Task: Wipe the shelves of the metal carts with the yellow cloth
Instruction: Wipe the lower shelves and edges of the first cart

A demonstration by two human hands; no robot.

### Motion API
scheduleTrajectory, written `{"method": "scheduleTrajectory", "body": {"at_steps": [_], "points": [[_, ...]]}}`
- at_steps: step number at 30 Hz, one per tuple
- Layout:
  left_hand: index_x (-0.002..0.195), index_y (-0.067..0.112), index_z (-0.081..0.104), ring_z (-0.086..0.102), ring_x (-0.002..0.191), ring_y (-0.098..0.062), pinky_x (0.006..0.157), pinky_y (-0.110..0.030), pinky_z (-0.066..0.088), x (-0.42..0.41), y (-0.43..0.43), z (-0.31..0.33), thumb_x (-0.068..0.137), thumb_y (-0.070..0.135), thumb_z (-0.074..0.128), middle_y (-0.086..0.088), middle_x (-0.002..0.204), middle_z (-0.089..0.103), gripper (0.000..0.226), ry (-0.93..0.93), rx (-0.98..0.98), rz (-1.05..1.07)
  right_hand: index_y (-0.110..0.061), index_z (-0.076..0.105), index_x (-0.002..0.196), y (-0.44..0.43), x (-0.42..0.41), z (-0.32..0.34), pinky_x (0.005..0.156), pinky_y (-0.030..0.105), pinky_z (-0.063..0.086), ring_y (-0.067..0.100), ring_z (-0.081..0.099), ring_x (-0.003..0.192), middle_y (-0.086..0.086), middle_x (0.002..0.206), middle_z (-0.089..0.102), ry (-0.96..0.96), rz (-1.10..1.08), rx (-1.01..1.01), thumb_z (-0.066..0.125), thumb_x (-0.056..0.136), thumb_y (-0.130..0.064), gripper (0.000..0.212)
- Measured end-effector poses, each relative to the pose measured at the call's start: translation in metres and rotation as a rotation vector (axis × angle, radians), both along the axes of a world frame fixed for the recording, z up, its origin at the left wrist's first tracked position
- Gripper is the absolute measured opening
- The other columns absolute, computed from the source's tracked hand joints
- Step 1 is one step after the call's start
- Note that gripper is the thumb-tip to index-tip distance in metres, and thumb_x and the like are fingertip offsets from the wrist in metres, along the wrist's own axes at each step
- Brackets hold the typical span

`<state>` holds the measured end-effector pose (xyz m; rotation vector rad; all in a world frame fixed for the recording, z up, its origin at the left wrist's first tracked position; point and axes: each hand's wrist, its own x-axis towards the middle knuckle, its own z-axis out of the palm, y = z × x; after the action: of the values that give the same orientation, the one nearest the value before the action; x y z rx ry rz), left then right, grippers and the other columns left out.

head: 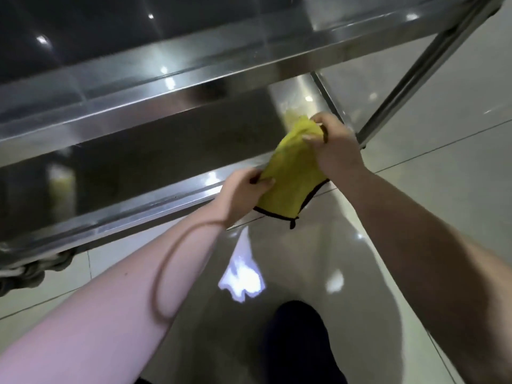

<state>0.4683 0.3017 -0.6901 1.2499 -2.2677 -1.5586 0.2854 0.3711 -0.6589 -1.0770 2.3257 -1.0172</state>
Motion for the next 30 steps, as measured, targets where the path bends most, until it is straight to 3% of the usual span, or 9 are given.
{"method": "scheduleTrajectory", "body": {"at_steps": [3,4,6,8,10,13,16,21,30], "points": [[0.076,0.01,0.063,0.049,0.068,-0.016,0.061,-0.03,0.035,-0.045,-0.019,-0.01,0.078,0.033,0.058,0.002,0.07,0.055,0.024,0.058,0.08,0.172,-0.024,0.053,0.133,-0.056,-0.035,0.01,0.102,0.04,0.033,0.031,0.044,0.125,0.011,0.132,0.052,0.43,0.048,0.181,0.057,0.09,-0.02,0.043],[0.089,0.013,0.066,0.057,0.075,-0.02,0.065,-0.03,0.041,-0.056,-0.028,-0.02,0.079,0.031,0.058,-0.001,0.079,0.063,0.022,0.008,0.033,0.205,-0.027,0.046,0.14,-0.073,-0.042,0.007,0.108,0.043,0.026,0.032,0.032,0.137,0.011,0.144,0.042,0.528,0.06,0.261,0.054,0.092,-0.02,0.05],[0.132,0.014,0.055,0.059,0.11,-0.032,0.09,-0.035,0.049,-0.064,-0.043,-0.04,0.088,0.027,0.057,-0.014,0.119,0.064,0.046,-0.205,-0.16,0.182,-0.034,0.024,0.152,-0.096,-0.044,-0.018,0.116,0.046,0.015,0.032,0.01,0.149,0.005,0.161,0.019,0.497,0.106,0.42,0.045,0.097,-0.024,0.06],[0.147,0.013,0.037,0.036,0.138,-0.037,0.111,-0.039,0.033,-0.058,-0.052,-0.055,0.098,0.032,0.048,-0.019,0.148,0.042,0.054,-0.422,-0.426,0.047,-0.038,0.006,0.155,-0.097,-0.034,-0.059,0.119,0.052,0.008,0.037,-0.004,0.15,0.002,0.165,0.0,0.436,0.231,0.648,0.035,0.101,-0.035,0.062],[0.154,0.017,0.023,0.01,0.149,-0.032,0.12,-0.042,0.014,-0.048,-0.063,-0.067,0.1,0.035,0.042,-0.011,0.162,0.019,0.06,-0.478,-0.613,-0.064,-0.037,-0.001,0.155,-0.085,-0.027,-0.092,0.118,0.058,0.002,0.04,-0.011,0.148,0.001,0.165,-0.009,0.438,0.354,0.75,0.03,0.102,-0.041,0.061],[0.157,0.026,0.012,-0.007,0.151,-0.028,0.121,-0.047,-0.001,-0.04,-0.087,-0.082,0.102,0.041,0.033,-0.002,0.165,0.0,0.06,-0.589,-0.699,-0.087,-0.037,0.006,0.155,-0.073,-0.027,-0.111,0.116,0.062,-0.004,0.04,-0.012,0.148,-0.001,0.165,-0.007,0.383,0.336,0.596,0.03,0.102,-0.045,0.059],[0.156,0.033,0.006,-0.011,0.15,-0.027,0.119,-0.052,-0.004,-0.039,-0.11,-0.09,0.104,0.045,0.02,0.002,0.165,-0.006,0.056,-0.716,-0.733,-0.063,-0.033,0.028,0.15,-0.079,-0.029,-0.114,0.114,0.066,-0.007,0.043,-0.004,0.148,0.005,0.163,0.01,0.503,0.264,0.47,0.033,0.101,-0.047,0.052],[0.154,0.041,0.009,-0.002,0.151,-0.028,0.118,-0.058,-0.002,-0.031,-0.123,-0.104,0.103,0.049,0.02,0.005,0.165,0.002,0.054,-0.651,-0.767,-0.025,-0.047,-0.002,0.152,-0.086,-0.045,-0.129,0.111,0.068,-0.012,0.038,-0.016,0.148,-0.008,0.164,-0.011,0.505,0.31,0.505,0.016,0.095,-0.069,0.064],[0.154,0.041,0.006,-0.001,0.151,-0.025,0.119,-0.055,-0.002,-0.027,-0.126,-0.112,0.103,0.042,0.02,0.007,0.165,0.002,0.053,-0.643,-0.788,-0.014,-0.046,0.001,0.153,-0.089,-0.088,-0.129,0.113,0.066,-0.012,0.039,-0.012,0.148,-0.006,0.165,-0.004,0.538,0.114,0.587,0.014,0.094,-0.067,0.065]]}}
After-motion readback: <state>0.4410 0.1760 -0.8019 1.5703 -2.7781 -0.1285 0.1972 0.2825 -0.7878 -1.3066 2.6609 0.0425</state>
